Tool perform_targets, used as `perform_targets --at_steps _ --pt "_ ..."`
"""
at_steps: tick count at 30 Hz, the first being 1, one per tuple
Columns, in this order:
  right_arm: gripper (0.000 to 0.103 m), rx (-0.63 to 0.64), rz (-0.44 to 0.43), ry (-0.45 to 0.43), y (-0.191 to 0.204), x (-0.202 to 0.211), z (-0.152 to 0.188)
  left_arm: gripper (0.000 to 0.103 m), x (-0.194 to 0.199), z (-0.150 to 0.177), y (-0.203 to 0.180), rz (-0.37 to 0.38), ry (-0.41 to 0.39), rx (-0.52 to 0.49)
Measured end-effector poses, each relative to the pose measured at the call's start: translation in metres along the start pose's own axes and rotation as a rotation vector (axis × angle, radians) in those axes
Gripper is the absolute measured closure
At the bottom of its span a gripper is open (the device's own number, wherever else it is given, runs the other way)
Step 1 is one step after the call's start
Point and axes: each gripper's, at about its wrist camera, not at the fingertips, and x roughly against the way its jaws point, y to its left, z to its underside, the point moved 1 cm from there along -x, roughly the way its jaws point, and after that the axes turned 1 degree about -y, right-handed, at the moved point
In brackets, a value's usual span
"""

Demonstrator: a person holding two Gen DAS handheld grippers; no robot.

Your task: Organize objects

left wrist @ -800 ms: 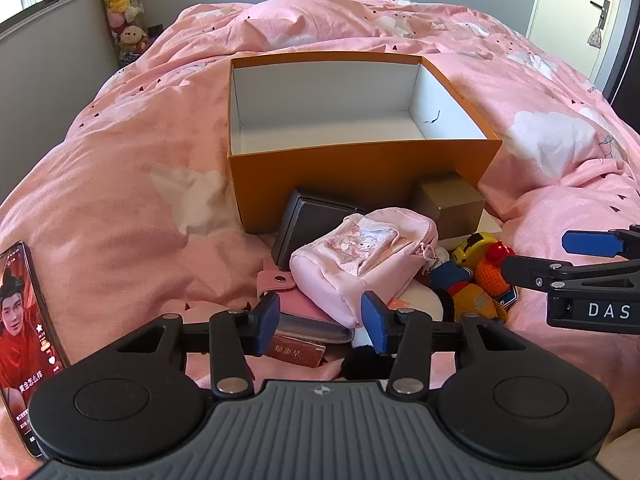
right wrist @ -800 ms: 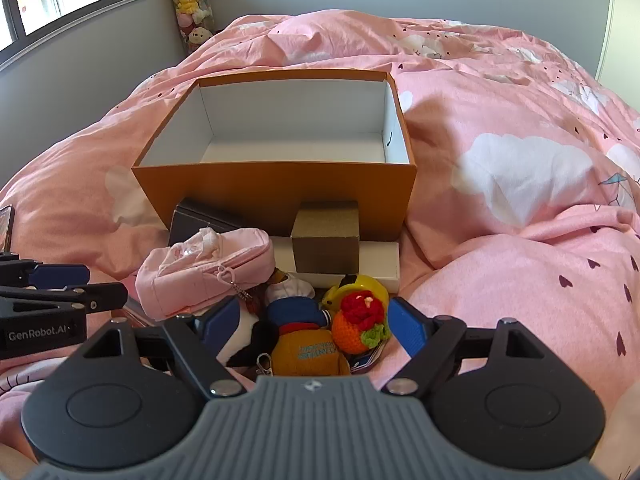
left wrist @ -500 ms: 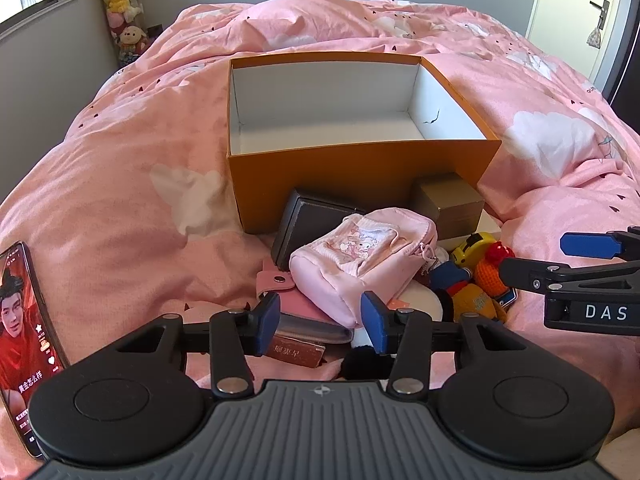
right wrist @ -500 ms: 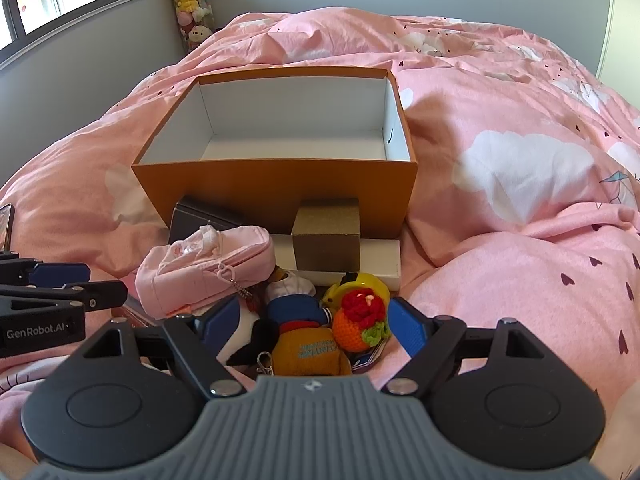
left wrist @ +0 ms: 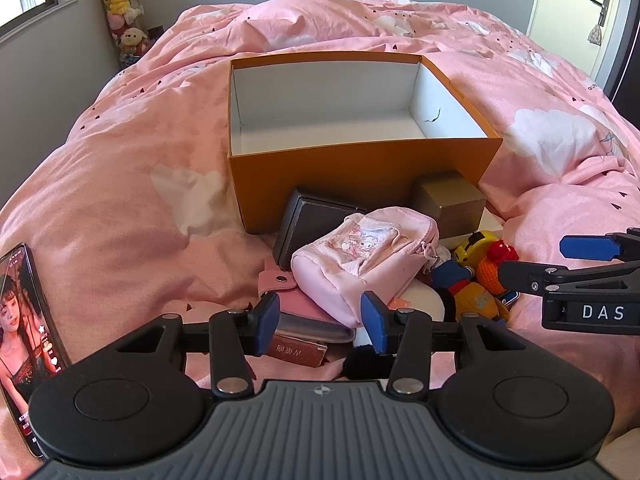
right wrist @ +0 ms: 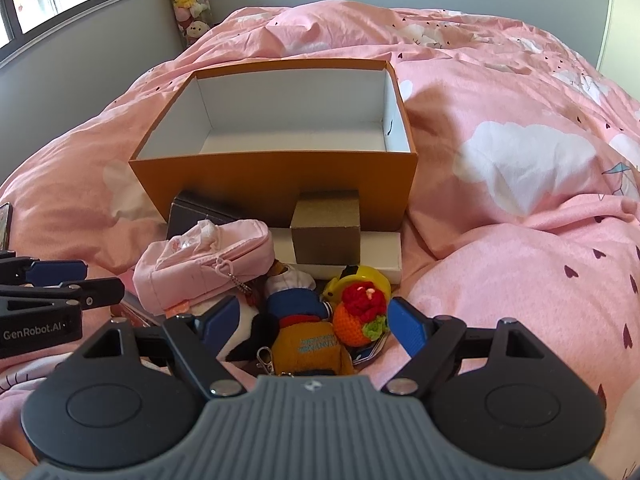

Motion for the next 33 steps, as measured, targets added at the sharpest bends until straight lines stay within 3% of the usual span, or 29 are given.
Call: perform_targets --at_steps 21,25,29,33 --pt "0.021 0.01 -0.014 0.027 0.002 -0.005 -0.001 0.05 -0.001 -0.001 0.002 0.033 0.003 -0.002" --pt "0.028 0.039 -0.031 0.042 0.006 -0.009 -0.004 0.062 -0.002 -0.005 0.005 0.077 0.011 -0.012" --pt "0.045 0.07 -0.075 0.066 0.011 -0.017 -0.011 0.064 -0.002 -0.011 0.002 0.131 0.008 -0.064" --pt "0.051 0.047 -0.147 0.095 0.016 -0.026 -0.023 0.07 -0.009 -0.019 0.01 0.122 0.024 -0.061"
